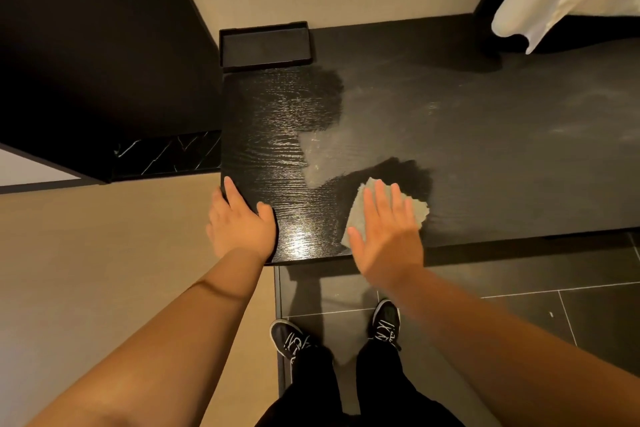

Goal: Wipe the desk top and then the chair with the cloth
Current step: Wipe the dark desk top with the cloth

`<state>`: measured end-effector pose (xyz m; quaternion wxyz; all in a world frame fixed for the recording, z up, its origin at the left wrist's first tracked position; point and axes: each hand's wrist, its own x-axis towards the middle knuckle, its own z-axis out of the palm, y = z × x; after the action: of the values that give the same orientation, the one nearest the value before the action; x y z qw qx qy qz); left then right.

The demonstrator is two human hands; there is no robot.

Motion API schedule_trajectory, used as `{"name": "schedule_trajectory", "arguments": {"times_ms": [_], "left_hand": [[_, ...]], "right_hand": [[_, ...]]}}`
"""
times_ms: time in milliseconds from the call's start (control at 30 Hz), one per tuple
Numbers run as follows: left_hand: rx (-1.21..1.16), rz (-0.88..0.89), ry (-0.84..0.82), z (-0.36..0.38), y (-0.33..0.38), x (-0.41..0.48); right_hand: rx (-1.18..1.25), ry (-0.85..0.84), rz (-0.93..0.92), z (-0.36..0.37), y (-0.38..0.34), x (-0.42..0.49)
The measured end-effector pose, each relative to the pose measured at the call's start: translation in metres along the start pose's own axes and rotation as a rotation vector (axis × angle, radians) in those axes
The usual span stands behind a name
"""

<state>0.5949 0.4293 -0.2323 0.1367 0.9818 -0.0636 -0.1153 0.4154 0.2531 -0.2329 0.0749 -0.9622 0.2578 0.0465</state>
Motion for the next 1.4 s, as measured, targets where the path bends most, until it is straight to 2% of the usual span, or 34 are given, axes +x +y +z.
{"name": "schedule_trajectory", "arguments": {"times_ms": [133, 267, 333, 433, 533, 600, 733, 867, 1033, 1167, 1233, 1300, 1400], "left_hand": [[-0.027, -0.011, 0.022, 0.002, -0.001, -0.002], [-0.05, 0.001, 0.019, 0.002, -0.002, 0.0], [-0.069, 0.0, 0.027, 0.002, -0.002, 0.0], [-0.075, 0.015, 0.036, 0.004, -0.002, 0.0], [-0.064, -0.006, 0.039, 0.007, -0.005, 0.001], [-0.058, -0.017, 0.04, 0.007, -0.005, 0.001], [-0.062, -0.024, 0.042, 0.005, -0.003, 0.001], [-0.056, -0.031, 0.044, 0.004, -0.001, 0.0], [-0.072, -0.026, 0.043, 0.004, -0.003, -0.001], [-0.068, -0.047, 0.056, 0.004, 0.0, -0.001], [-0.066, -0.058, 0.059, 0.003, 0.002, -0.002], [-0.048, -0.086, 0.058, 0.003, 0.005, -0.003], [0.0, -0.153, 0.058, 0.005, 0.008, -0.002]], "right_hand": [[0.042, 0.012, -0.137, 0.013, -0.041, -0.002], [0.046, 0.024, -0.272, 0.01, -0.015, 0.005], [-0.017, -0.002, -0.225, 0.003, 0.013, 0.008], [-0.103, -0.045, -0.06, -0.004, 0.04, 0.009], [-0.091, -0.061, 0.092, -0.005, 0.024, 0.01], [-0.058, -0.047, 0.126, -0.004, -0.001, 0.012], [-0.049, -0.077, -0.15, 0.004, -0.031, 0.019], [-0.05, -0.072, -0.359, 0.001, 0.003, 0.029], [-0.091, -0.054, -0.102, -0.008, 0.061, 0.056], [-0.063, -0.026, 0.022, -0.005, 0.039, 0.056], [-0.039, -0.041, -0.073, -0.003, 0.017, 0.047], [-0.035, -0.072, -0.276, 0.001, 0.004, 0.04], [-0.05, -0.091, -0.481, 0.001, 0.015, 0.049]]}}
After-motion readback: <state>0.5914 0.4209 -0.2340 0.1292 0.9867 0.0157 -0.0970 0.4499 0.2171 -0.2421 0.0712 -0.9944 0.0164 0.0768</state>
